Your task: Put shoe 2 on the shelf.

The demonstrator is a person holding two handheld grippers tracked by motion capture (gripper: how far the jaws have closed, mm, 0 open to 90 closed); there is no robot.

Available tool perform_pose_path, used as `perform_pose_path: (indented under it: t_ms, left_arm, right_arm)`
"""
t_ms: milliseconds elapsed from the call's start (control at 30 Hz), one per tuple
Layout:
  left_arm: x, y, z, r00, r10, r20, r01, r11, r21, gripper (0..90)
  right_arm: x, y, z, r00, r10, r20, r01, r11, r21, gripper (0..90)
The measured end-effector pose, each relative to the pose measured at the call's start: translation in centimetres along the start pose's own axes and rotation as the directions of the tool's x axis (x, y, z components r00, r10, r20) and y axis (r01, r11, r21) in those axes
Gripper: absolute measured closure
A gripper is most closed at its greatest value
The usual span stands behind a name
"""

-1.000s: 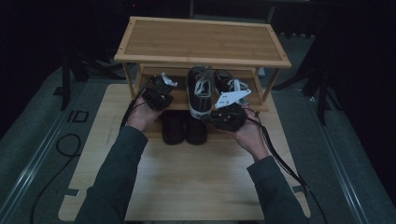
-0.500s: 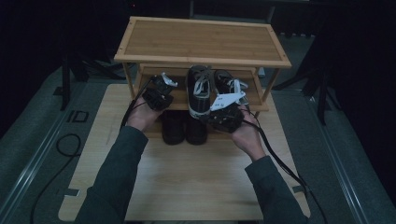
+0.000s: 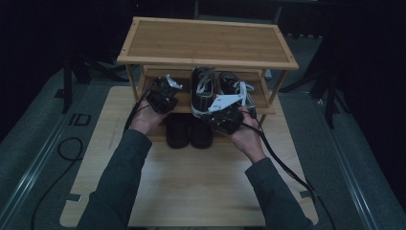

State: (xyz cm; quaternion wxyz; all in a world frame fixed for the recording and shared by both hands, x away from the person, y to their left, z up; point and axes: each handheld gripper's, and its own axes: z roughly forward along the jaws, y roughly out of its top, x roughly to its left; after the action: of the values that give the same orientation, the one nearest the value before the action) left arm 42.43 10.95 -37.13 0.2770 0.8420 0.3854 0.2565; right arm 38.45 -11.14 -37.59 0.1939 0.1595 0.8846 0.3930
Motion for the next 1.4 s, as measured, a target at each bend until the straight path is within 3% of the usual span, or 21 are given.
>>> perform_pose_path:
  t_ms: [300,667,867,933,1133,1400]
  left_arm:
    - [-0.05,-0.01,0.0,1.0,0.004,-0.005,-0.004,1.0,-0.001,90.0]
    - [-0.07,0.02,0.0,1.0,0.006,-0.006,-0.006,1.0,0.001,90.0]
    - [-0.09,0.02,0.01,1.0,0.007,-0.006,-0.007,1.0,0.0,90.0]
    - [-0.08,0.02,0.01,1.0,0.008,-0.006,-0.008,1.0,0.0,90.0]
    - [-0.08,0.02,0.0,0.9999,0.008,-0.006,-0.008,1.0,0.0,90.0]
    - [0.01,-0.05,-0.03,1.0,0.008,0.005,-0.008,1.0,-0.004,90.0]
  right_arm:
    - [-0.02,0.38,0.28,0.9998,-0.019,0.01,0.019,1.0,0.02,90.0]
    - [-0.44,0.31,0.54,1.0,0.0,0.003,0.0,1.0,0.013,90.0]
    - [-0.66,0.23,0.6,0.9997,0.02,0.016,-0.02,1.0,0.013,90.0]
    - [-0.68,0.24,0.66,0.9986,0.03,0.044,-0.031,0.999,0.02,90.0]
    - [-0.64,0.32,0.81,0.9981,0.035,0.051,-0.037,0.999,0.025,90.0]
    - [-0.56,-0.06,0.37,0.9992,0.012,0.039,-0.014,0.998,0.057,90.0]
